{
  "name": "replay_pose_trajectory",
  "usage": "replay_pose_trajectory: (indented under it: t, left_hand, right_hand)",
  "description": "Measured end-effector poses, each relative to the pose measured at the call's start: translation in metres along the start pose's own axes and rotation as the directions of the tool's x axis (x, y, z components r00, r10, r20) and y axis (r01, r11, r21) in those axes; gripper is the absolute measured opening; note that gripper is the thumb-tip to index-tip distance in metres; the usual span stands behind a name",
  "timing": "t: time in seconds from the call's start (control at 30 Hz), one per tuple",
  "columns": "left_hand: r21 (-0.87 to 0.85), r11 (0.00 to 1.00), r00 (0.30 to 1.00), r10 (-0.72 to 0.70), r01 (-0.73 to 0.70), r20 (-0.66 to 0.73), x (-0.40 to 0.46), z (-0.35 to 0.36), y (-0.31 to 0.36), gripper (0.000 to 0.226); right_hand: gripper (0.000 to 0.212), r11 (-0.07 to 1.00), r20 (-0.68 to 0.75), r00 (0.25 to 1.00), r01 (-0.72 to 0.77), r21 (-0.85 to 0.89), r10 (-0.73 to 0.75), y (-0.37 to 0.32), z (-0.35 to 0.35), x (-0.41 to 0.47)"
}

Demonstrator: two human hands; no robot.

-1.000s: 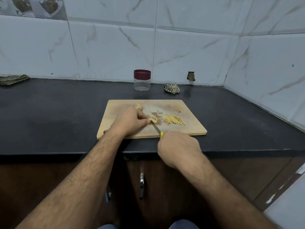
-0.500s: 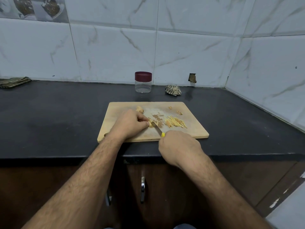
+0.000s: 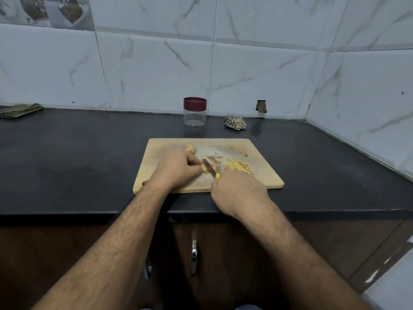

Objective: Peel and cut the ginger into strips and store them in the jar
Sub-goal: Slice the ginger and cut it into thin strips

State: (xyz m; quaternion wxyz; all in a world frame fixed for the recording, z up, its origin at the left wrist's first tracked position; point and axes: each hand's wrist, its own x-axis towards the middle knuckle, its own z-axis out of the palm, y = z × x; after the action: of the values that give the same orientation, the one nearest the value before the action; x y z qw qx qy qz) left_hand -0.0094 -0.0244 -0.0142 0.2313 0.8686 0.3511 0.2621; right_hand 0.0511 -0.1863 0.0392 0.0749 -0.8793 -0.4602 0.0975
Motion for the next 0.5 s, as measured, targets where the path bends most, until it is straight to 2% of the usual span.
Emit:
replay_pose_trajectory:
  t: [0.5]
  left_hand:
    - [0.019, 1.000, 1.000, -0.006, 0.006, -0.006, 0.0024, 0.0007, -0.0021, 0.017]
  right_hand:
    - [0.029, 0.998, 0.037, 0.999, -0.016, -0.062, 0.019, -0.0093, 0.0034, 0.0072]
